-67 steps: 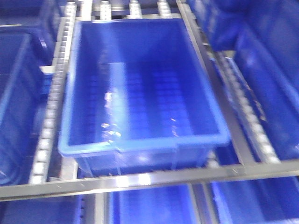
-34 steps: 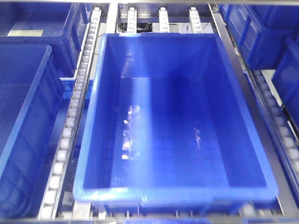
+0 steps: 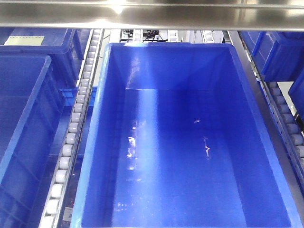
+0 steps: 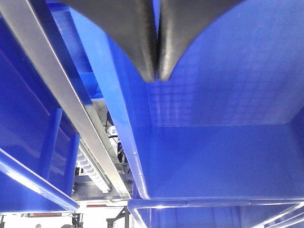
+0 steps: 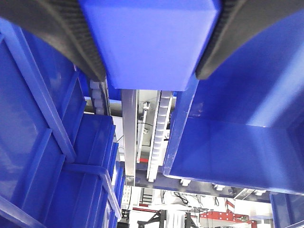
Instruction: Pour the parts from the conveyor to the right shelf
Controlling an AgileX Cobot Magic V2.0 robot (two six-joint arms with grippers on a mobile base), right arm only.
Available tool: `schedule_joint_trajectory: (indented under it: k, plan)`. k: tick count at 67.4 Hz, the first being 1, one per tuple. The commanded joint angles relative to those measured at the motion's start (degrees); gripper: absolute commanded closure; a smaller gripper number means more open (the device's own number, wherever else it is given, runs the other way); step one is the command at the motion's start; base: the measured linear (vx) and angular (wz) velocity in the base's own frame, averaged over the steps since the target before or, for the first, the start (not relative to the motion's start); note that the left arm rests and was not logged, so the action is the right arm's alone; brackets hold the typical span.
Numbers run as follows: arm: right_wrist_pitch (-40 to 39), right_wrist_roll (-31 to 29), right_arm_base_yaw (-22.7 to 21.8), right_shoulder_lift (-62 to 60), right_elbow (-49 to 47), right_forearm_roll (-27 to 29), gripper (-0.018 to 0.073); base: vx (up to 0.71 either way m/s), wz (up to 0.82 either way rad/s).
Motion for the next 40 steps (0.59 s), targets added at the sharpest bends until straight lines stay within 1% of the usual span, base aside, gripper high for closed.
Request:
schedule_joint_trajectory:
  k: [1,40]
  plan:
    - [-4.54,0.04,0.18,1.03,-1.6,0.2,0.0565,0.04,-0.01]
    - [-4.54,0.04,0.18,1.03,-1.6,0.38,0.0565,0.0,0.0]
